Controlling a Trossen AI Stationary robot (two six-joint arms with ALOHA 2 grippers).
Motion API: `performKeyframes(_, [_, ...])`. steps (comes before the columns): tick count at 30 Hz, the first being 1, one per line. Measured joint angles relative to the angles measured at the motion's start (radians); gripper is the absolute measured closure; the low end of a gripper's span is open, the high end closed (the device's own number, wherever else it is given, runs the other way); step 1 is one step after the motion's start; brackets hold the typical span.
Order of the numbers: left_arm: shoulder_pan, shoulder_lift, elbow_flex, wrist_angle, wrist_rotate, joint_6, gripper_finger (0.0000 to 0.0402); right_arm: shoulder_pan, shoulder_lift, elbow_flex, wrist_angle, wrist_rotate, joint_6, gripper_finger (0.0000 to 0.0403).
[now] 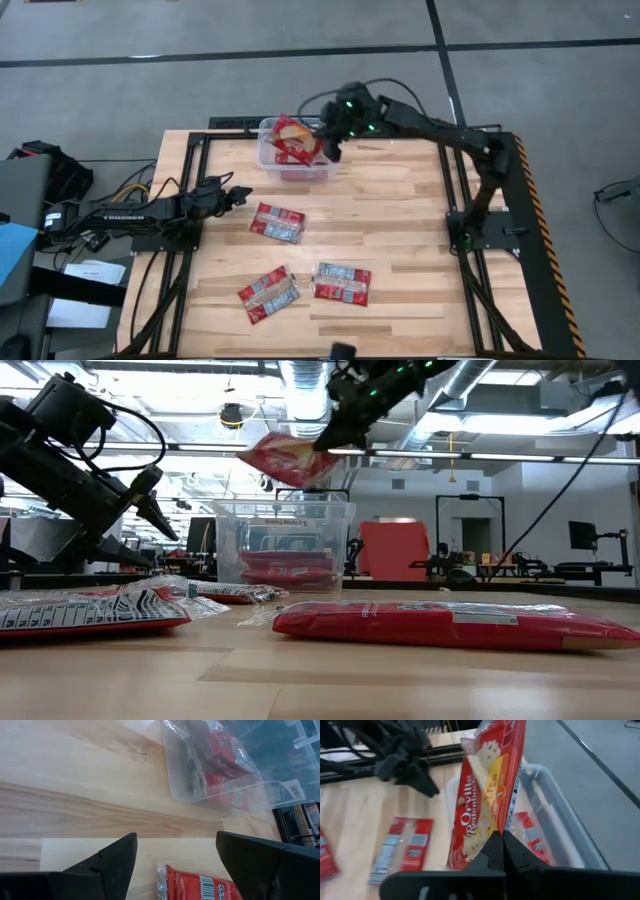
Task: Sort popcorn bags into baskets
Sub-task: Put the red popcorn bag into the transparent bin
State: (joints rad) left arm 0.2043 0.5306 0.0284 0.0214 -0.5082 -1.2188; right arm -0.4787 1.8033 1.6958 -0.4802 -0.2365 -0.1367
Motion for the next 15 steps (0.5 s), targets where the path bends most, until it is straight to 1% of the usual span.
performKeyframes(7, [0.0,0.0,0.0,0.0,0.023,-0.001,0.014,-0.06,0.232,0.232,-0.137,-0.001,-0.109,0.0402])
performKeyframes(12, [0.0,0.0,0.0,0.0,0.038,-0.001,0.014,-0.081,0.372,0.363,-0.284,-0.005,-0.191,0.0402])
performKeyframes(15, [0.0,0.0,0.0,0.0,0.04,-0.001,0.014,-0.088,0.433,0.435,-0.358,-0.017,-0.23,0.0402])
